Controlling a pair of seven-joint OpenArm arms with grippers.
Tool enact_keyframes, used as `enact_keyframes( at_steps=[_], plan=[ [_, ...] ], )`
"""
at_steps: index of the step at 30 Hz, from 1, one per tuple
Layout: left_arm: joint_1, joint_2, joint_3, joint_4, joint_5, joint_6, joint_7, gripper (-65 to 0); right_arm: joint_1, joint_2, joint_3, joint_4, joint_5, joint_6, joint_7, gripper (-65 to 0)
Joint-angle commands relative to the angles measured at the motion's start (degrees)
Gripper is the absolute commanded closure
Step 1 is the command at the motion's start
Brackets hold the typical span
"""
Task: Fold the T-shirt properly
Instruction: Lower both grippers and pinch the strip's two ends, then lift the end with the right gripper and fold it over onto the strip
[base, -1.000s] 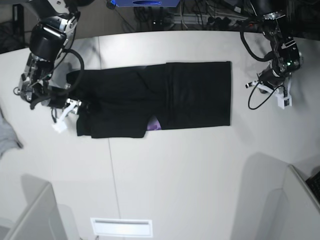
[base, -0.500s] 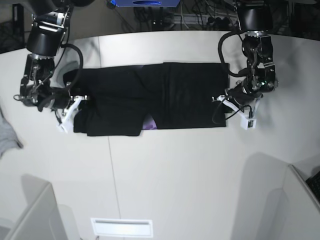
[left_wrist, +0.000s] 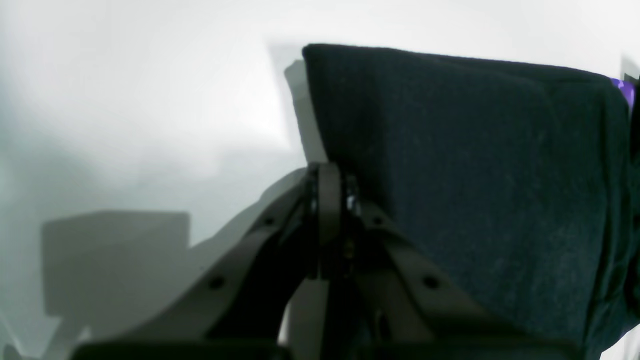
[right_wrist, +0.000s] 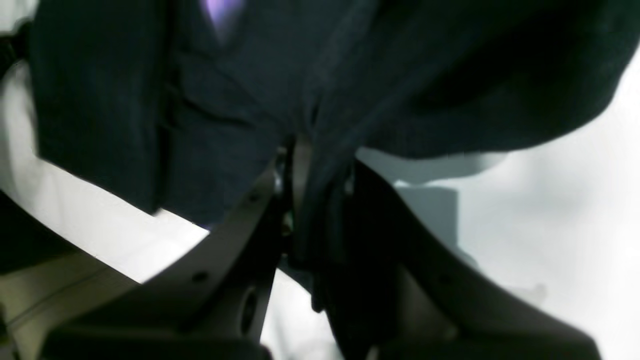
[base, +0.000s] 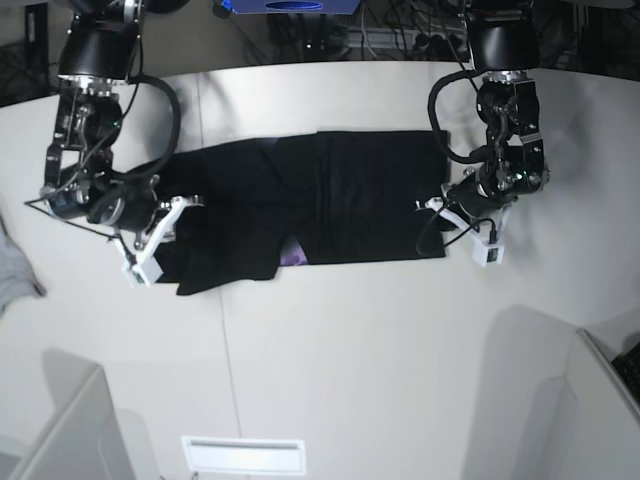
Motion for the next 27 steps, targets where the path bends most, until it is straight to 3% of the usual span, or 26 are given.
enact_keyframes(
  at_steps=[1,5,13,17,27],
  plan=[
    [0.28,-0.31,0.12,-0.29,1.78,0.78,3.36,0.0,0.59,0.03,-0.11,2.42,1.45,-0.35,1.18,0.0],
    [0.98,-0.49,-0.41,2.61,1.78,0.78,3.36,0.0,-0.38,-2.08,-0.11,6.91,1.45,-1.06,1.10,0.0],
    [2.13,-5.41,-0.49,6.39,1.51,0.78,3.62,0.0,-0.82,-7.35,-0.37,10.16,1.01,-1.06,-1.19,0.0],
    [4.24,-7.26,-0.49,6.39,1.69,0.78,3.62,0.0,-1.61,-8.06,-4.59,12.44,1.01,-1.14,-0.75,0.0],
    [6.26,-6.73,0.21,6.30,1.69,0.78,3.62,0.0,-1.87,-13.24,-9.25,12.53,1.01,-1.23,-0.66,0.0]
  ],
)
